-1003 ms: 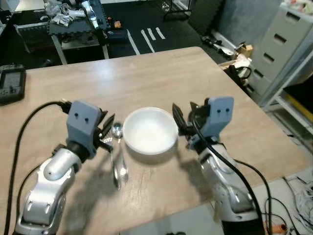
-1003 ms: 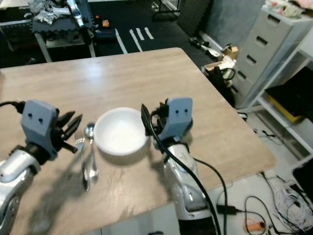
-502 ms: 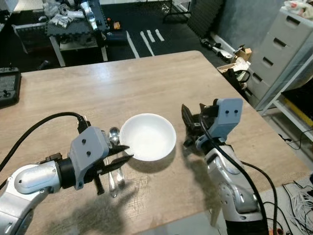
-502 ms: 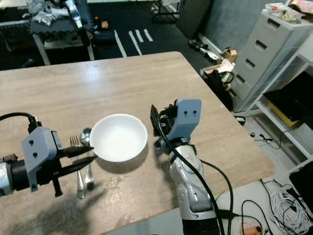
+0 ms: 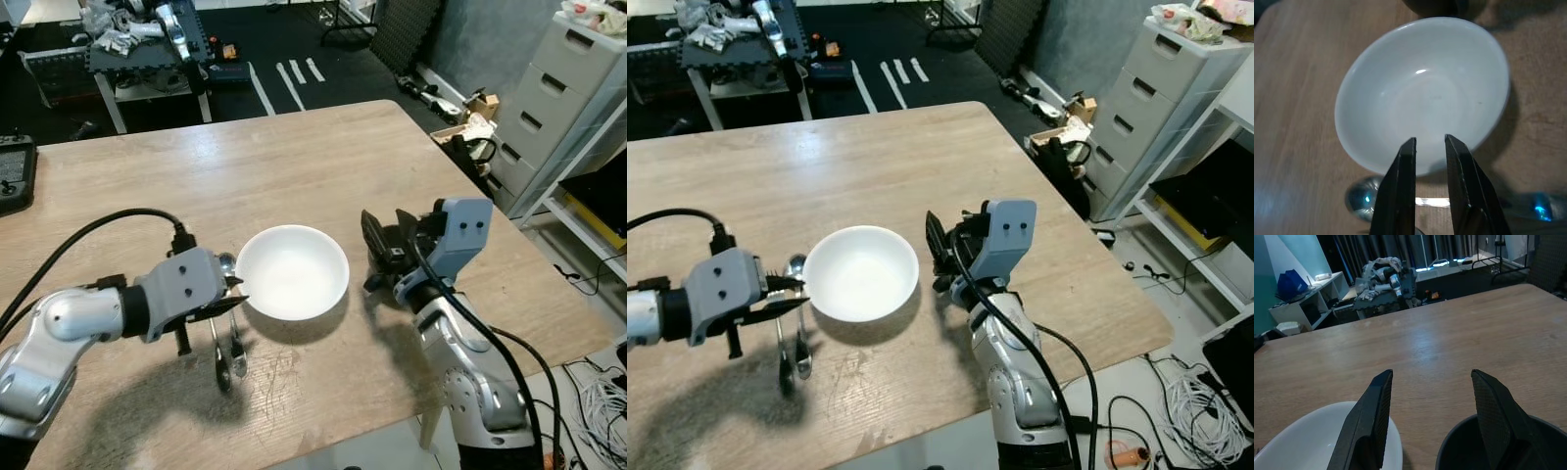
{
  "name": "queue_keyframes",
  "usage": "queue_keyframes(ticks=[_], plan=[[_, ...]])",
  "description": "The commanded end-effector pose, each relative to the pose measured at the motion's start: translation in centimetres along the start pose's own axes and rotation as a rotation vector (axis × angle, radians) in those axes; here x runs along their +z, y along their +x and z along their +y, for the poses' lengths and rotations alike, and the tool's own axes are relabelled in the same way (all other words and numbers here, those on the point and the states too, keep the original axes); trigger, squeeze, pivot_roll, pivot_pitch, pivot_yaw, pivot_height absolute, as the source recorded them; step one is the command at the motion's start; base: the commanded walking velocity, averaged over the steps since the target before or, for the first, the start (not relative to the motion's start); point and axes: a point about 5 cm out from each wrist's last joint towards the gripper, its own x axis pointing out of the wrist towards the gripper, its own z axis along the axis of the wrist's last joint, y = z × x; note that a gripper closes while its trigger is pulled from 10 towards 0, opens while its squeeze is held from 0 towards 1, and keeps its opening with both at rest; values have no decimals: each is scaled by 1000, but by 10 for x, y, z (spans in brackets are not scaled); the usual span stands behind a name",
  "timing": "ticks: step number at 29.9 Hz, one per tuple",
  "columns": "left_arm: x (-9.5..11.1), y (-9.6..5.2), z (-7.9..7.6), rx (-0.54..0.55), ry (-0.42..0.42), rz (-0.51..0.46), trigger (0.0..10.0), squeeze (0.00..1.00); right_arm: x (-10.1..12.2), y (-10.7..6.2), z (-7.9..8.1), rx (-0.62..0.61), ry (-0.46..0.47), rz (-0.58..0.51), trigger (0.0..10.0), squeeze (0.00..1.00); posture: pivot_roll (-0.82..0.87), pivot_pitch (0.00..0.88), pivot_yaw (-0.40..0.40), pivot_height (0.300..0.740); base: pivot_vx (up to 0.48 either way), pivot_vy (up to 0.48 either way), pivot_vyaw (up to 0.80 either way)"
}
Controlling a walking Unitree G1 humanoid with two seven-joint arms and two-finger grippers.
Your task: Setting the table
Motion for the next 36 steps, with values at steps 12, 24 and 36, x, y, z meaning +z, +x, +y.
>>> queue_keyframes(ticks=[12,24,36], plan=[[-9,-5,0,-23,29,18,10000,0,-13,-23,30,325,20,177,10000,0,20,111,38,740,0,0,0],[-11,0,-7,100,-42,-21,10000,0,-14,-29,14,348,-117,299,10000,0,20,113,19,740,0,0,0],[-11,5,-10,140,-75,-39,10000,0,-40,-23,19,298,-177,422,10000,0,29,105,27,740,0,0,0]])
